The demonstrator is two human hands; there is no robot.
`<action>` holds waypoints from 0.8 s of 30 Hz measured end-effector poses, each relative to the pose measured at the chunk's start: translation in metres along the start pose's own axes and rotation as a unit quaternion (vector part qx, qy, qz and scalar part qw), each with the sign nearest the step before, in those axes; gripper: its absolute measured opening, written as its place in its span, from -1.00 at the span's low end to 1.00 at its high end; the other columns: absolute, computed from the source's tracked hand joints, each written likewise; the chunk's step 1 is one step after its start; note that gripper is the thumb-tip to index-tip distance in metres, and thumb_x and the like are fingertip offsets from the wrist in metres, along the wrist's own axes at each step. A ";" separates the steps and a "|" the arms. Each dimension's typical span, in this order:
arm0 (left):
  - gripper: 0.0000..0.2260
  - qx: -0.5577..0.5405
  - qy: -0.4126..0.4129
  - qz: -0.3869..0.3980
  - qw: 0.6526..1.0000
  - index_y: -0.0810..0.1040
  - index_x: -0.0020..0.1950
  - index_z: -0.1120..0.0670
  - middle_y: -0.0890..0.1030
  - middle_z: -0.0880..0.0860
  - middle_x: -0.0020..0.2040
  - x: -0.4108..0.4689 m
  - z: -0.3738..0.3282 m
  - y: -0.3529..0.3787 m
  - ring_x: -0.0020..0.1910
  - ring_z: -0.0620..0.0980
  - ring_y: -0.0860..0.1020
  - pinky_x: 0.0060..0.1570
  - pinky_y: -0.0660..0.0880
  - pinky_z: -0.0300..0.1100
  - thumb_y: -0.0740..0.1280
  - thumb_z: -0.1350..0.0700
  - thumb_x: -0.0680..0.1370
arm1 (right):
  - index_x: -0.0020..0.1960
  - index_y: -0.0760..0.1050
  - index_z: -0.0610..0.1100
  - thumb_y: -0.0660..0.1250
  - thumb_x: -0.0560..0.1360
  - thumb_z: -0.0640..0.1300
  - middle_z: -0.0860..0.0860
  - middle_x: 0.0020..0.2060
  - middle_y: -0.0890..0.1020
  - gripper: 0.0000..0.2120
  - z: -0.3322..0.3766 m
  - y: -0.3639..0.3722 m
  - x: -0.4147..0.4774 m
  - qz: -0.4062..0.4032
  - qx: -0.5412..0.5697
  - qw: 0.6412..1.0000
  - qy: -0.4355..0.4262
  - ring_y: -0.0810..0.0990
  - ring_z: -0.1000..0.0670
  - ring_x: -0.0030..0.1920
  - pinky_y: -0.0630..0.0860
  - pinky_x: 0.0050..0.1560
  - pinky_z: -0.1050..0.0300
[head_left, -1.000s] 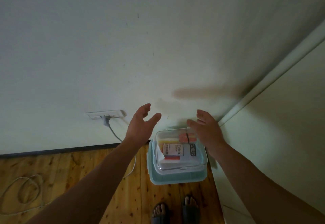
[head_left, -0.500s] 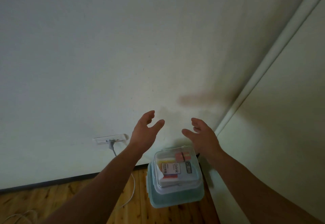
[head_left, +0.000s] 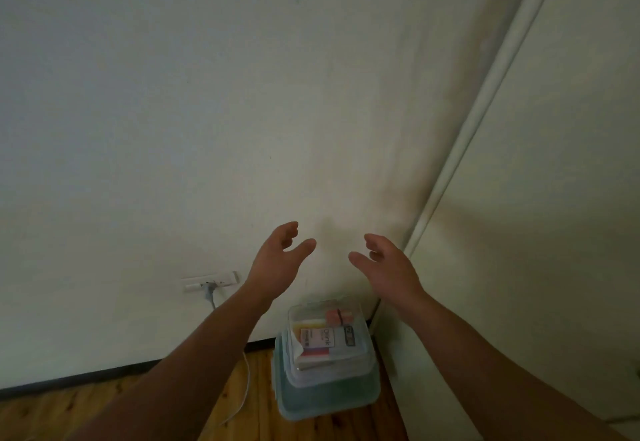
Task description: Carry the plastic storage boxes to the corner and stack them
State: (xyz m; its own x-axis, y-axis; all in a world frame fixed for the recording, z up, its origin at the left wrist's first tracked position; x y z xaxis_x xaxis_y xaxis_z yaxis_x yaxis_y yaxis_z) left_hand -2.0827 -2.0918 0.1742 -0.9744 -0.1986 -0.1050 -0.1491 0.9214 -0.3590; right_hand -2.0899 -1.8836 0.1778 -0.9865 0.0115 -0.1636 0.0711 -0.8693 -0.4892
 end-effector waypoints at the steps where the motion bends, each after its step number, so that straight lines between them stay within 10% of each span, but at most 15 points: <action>1: -0.50 -0.006 -0.001 -0.001 1.000 0.35 0.45 -0.03 0.46 -0.04 0.37 -0.005 -0.002 0.000 0.22 -0.14 0.40 0.18 0.33 -0.16 0.36 -0.08 0.54 | 0.44 0.35 0.00 0.39 0.50 0.07 0.07 0.38 0.45 -0.46 0.000 -0.003 -0.007 0.002 0.002 1.000 0.000 0.44 0.07 0.33 0.35 0.17 0.17; 24: -0.54 0.037 0.088 0.045 0.994 0.37 0.43 0.00 0.48 -0.04 0.32 -0.144 -0.092 0.022 0.27 -0.08 0.44 0.24 0.36 -0.15 0.33 -0.06 0.56 | 0.45 0.32 -0.02 0.34 0.53 0.07 0.05 0.40 0.43 -0.47 0.024 -0.093 -0.158 -0.045 -0.002 0.998 -0.045 0.43 0.03 0.34 0.38 0.25 0.08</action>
State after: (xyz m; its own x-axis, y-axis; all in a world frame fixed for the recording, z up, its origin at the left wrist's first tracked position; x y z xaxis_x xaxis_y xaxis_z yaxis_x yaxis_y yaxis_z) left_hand -1.9608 -2.0119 0.2665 -0.9986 -0.0480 0.0218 -0.0527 0.9046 -0.4229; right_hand -1.9439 -1.8161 0.2697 -0.9982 0.0443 -0.0414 -0.0176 -0.8646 -0.5021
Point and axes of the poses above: each hand's wrist, its own x-axis towards the middle knuckle, its own y-axis out of the palm, z = x × y, the point moved 9 cm from there along x, towards the middle knuckle
